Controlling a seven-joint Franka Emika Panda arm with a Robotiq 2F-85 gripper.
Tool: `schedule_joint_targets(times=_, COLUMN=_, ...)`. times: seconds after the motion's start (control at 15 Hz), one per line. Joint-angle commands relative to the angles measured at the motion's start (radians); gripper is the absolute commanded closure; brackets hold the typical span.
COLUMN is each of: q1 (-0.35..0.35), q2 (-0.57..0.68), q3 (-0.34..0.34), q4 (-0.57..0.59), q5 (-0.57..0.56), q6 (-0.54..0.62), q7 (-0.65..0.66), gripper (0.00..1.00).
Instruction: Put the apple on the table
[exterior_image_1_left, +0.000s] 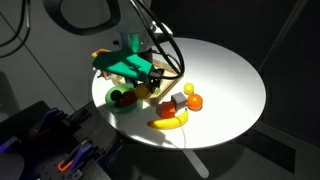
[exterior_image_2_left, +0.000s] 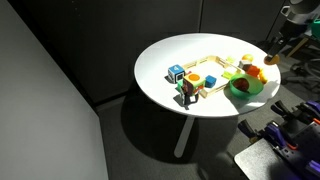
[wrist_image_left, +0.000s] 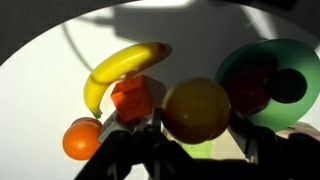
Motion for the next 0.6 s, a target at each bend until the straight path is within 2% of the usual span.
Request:
schedule_joint_targets(times=0.0, q1=0.017, q2=0.090, q3=0.002, q4=0.108, q5=0.051, q6=-0.030, q7=0.001, gripper=0.57)
schedule_joint_targets(times=0.53, q1=-0.003, q2=0.236, q3=0.061, q4=0.291, q5=0.088, q6=-0.082, q7=0.037, gripper=0.57)
